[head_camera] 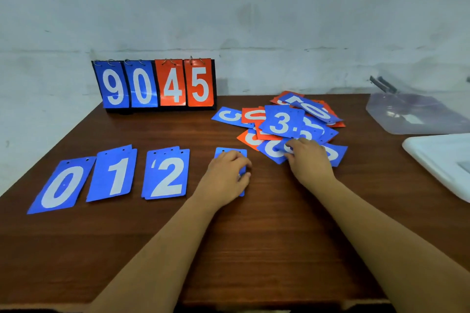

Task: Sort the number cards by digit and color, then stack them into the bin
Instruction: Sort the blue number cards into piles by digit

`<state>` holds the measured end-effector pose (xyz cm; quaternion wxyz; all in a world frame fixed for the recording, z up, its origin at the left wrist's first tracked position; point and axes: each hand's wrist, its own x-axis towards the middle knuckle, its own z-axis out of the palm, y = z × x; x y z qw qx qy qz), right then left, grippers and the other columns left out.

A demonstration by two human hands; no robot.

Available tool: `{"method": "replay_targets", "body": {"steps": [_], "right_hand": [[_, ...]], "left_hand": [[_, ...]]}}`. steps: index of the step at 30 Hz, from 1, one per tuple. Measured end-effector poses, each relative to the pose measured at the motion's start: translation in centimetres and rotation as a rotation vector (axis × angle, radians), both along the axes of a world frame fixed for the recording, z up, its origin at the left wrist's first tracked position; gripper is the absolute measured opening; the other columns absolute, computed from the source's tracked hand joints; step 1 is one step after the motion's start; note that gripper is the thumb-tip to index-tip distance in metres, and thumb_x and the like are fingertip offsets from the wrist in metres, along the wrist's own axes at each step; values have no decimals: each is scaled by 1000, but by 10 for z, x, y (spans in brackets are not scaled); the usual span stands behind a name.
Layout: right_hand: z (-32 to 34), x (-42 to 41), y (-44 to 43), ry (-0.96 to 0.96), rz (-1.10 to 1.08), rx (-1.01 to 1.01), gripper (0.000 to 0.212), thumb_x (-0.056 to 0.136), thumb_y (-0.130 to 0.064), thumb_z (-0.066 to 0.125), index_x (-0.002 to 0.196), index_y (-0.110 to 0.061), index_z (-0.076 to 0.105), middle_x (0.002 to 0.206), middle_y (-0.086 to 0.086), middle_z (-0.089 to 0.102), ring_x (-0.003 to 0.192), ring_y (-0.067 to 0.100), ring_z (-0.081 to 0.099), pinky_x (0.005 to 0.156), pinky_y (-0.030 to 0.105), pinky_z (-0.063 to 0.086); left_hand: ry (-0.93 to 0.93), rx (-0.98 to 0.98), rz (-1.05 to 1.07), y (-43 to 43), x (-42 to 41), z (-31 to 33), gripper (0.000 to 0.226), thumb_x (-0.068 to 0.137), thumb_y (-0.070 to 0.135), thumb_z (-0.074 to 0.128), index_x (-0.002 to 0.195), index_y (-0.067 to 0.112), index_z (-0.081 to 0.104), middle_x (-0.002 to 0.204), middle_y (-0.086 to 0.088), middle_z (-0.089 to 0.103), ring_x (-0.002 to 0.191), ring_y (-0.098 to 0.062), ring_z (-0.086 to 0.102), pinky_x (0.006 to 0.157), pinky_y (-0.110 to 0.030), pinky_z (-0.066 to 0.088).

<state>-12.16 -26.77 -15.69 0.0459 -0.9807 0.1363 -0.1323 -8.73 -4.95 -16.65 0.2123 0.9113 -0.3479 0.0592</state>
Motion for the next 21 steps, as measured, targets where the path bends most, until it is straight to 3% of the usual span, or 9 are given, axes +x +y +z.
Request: {"method": "replay_targets", "body": {"steps": [3, 6, 7, 9, 11, 13, 17, 19, 21], "right_hand": [[-4, -3, -3, -86, 39, -82, 24, 99, -22, 44, 112, -16, 64, 108, 4, 66, 100, 23, 59, 89, 38, 46], [3, -12, 2, -428, 72, -17, 17, 94, -13, 56, 106, -9, 68, 104, 8, 69, 98, 28, 63, 90, 42, 46], [7, -15, 8, -559, 112, 6, 15, 92, -11, 60, 103, -8, 69, 103, 9, 69, 97, 29, 62, 89, 43, 47], [12, -20, 27, -673, 253, 81, 15, 91, -12, 63, 102, -9, 71, 103, 8, 66, 97, 27, 60, 87, 41, 48], [13, -25, 45, -613, 419, 171, 18, 92, -18, 61, 105, -12, 72, 106, 5, 62, 100, 22, 57, 87, 33, 46], [6, -28, 56, -512, 557, 192, 22, 92, -23, 58, 108, -16, 73, 110, 4, 61, 104, 19, 56, 88, 30, 46], [2, -21, 57, -339, 554, 392, 31, 93, -37, 57, 119, -22, 68, 123, -3, 55, 118, 9, 48, 99, 26, 43], [7, -5, 49, -344, 373, 527, 33, 93, -38, 59, 122, -21, 63, 127, -4, 53, 121, 8, 47, 100, 24, 41], [8, 19, 32, -274, 154, 442, 40, 93, -33, 61, 129, -16, 56, 135, 1, 50, 128, 15, 44, 105, 29, 39]], "left_hand": [[-22, -12, 7, 1, 6, -3, 26, 95, 32, 57, 119, 23, 63, 128, 6, 55, 123, -13, 47, 101, -29, 35], [-66, -223, 94, 0, 6, 2, 19, 96, 30, 56, 106, 20, 69, 112, 7, 61, 106, -7, 54, 89, -20, 38], [14, -348, 150, 0, 2, 8, 22, 98, 33, 53, 101, 19, 70, 105, 9, 65, 96, -3, 57, 81, -18, 42], [366, -669, 210, -4, -5, 21, 35, 100, 41, 48, 96, 15, 72, 91, 5, 73, 82, -7, 67, 68, -22, 52], [770, -941, 204, -5, -6, 30, 41, 99, 46, 47, 100, 11, 70, 88, -7, 76, 82, -20, 74, 74, -30, 59], [977, -1056, 190, -3, -2, 30, 38, 97, 41, 53, 107, 7, 68, 97, -15, 75, 86, -29, 74, 81, -38, 60], [864, -1072, 298, 7, 9, 19, 18, 95, 14, 61, 110, 7, 68, 106, -7, 75, 89, -21, 74, 71, -32, 61], [794, -1088, 377, 11, 13, 18, 14, 94, 15, 63, 107, 13, 68, 100, 0, 75, 88, -17, 74, 65, -29, 60], [752, -1063, 432, 13, 18, 17, 13, 93, 20, 65, 106, 18, 67, 99, 5, 74, 87, -15, 74, 66, -31, 61]]}}
